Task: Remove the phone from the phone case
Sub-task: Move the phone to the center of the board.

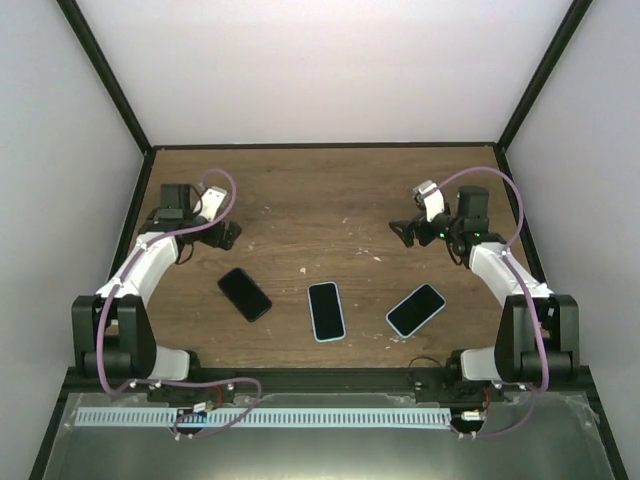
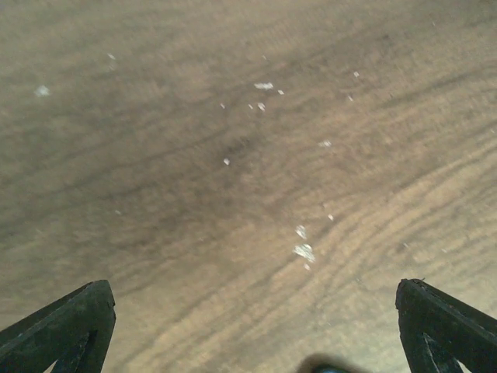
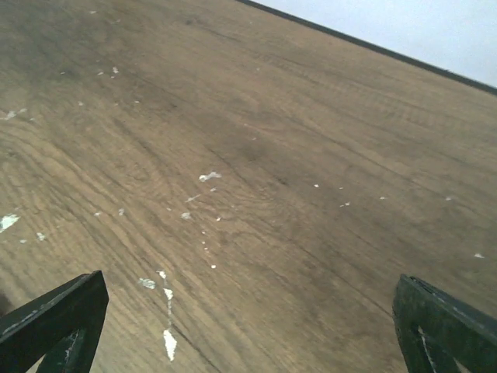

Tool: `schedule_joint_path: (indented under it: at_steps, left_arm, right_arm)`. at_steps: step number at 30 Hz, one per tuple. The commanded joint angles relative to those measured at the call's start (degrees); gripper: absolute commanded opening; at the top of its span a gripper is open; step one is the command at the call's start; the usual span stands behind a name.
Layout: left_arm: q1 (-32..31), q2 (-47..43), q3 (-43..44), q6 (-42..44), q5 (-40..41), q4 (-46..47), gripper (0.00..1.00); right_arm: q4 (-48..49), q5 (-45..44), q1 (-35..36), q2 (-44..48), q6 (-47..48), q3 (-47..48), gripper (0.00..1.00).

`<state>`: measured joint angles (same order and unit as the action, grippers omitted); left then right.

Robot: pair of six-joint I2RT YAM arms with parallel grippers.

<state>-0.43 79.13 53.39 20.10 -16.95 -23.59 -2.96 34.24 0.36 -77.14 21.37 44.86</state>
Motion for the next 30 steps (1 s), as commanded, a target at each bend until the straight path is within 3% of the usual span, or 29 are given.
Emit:
schedule_joint_path:
  at_steps: [1, 9, 13, 21, 30]
  left_arm:
    - [0.3, 0.6, 2.1, -0.7, -5.6, -6.8, 1.00]
    - [0.9, -0.3, 3.1, 10.1, -9.6, -19.7, 1.00]
    - [1.5, -2.6, 1.6, 16.7, -6.5, -24.8, 1.00]
    - [10.6, -2.3, -0.3, 33.8, -4.3, -38.4, 1.00]
    - [11.4, -1.9, -8.1, 35.6, 5.8, -30.4, 1.00]
  right_arm:
    - [-5.9, 6.1, -0.8, -1.1, -0.5, 3.4, 1.00]
    - [-12.2, 11.3, -1.0, -2.0, 1.7, 6.8, 1.00]
    - [-14.9, 13.1, -1.0, -2.6, 3.2, 8.2, 1.00]
    - [-18.9, 15.5, 1.0, -4.3, 6.2, 9.4, 1.00]
    - [-17.6, 16.1, 2.4, -4.9, 5.2, 9.2, 1.00]
